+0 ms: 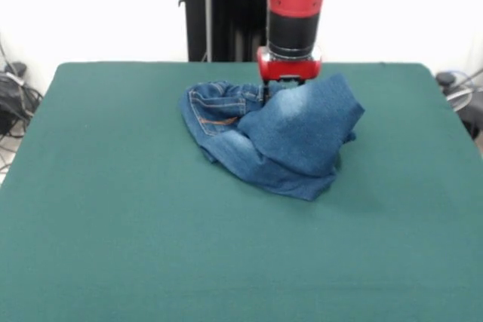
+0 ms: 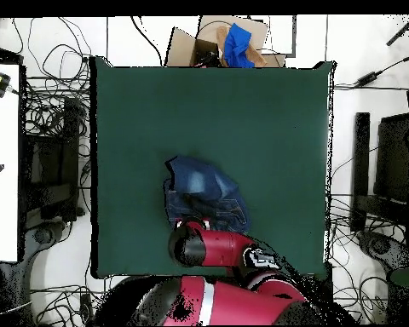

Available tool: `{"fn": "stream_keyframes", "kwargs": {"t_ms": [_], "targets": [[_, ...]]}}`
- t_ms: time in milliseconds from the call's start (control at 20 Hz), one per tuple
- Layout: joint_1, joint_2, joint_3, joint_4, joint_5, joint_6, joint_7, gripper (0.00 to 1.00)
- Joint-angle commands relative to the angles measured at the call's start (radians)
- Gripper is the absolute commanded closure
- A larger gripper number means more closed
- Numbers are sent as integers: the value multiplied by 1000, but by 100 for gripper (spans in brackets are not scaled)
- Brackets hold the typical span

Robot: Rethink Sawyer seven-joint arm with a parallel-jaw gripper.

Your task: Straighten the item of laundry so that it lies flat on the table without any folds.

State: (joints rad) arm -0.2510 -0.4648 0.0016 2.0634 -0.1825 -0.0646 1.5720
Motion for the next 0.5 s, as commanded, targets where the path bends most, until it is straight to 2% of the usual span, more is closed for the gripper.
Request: {"fn": "stream_keyframes", "kwargs": {"t_ms": [50,350,500], "targets": [[68,17,29,36,-9,-37,183,0],[73,0,33,45,-4,-29,186,0],[84,-39,28,56,0,-7,182,0]]}}
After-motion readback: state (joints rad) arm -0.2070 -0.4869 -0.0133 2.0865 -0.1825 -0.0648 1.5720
